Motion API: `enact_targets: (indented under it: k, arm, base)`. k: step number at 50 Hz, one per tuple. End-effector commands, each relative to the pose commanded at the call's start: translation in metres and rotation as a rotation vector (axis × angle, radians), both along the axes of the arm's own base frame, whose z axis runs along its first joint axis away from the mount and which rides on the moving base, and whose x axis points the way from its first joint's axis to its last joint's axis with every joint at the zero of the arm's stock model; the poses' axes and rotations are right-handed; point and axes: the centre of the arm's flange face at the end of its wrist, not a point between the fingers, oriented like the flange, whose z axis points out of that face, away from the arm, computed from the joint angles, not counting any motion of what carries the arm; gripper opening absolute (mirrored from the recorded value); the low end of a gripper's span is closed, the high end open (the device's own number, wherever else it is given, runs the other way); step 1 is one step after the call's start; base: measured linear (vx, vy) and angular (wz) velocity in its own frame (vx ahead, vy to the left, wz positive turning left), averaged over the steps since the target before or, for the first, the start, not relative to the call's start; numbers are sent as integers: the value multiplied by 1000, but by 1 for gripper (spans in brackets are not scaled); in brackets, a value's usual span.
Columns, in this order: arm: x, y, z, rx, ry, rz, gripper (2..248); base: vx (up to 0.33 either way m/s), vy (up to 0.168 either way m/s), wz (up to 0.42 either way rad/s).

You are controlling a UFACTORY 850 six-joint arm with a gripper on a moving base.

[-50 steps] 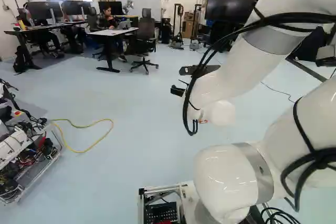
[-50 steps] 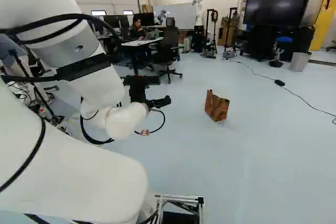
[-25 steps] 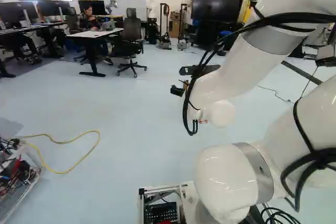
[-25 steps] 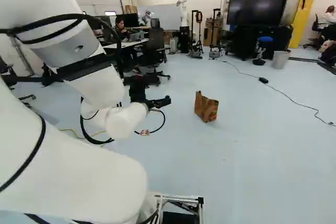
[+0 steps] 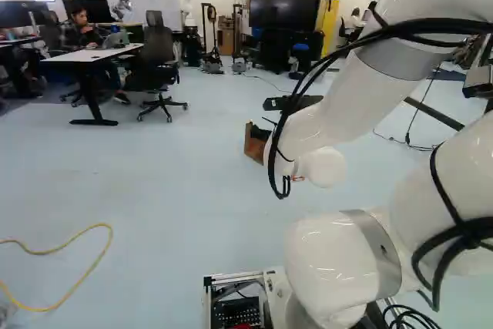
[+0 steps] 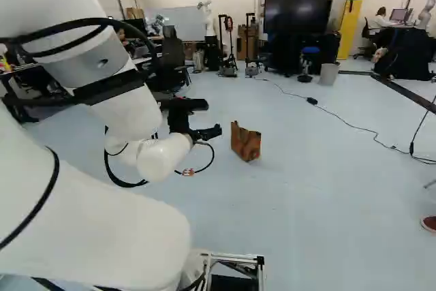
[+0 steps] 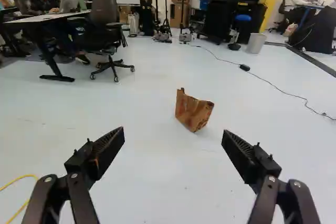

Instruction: Pick up the grocery bag from the ground

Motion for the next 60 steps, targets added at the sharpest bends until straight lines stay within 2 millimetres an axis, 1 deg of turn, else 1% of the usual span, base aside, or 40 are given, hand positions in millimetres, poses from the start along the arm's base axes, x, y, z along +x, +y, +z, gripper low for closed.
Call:
enact_targets:
  k: [9, 42, 60]
  arm:
    - [0, 0, 0, 0, 0, 0, 247]
    - [0, 0, 0, 0, 0, 0, 247]
    - [0, 0, 0, 0, 0, 0, 247]
  base:
    - [223, -100, -220]
    - [213, -52, -20]
    - [325, -135, -3]
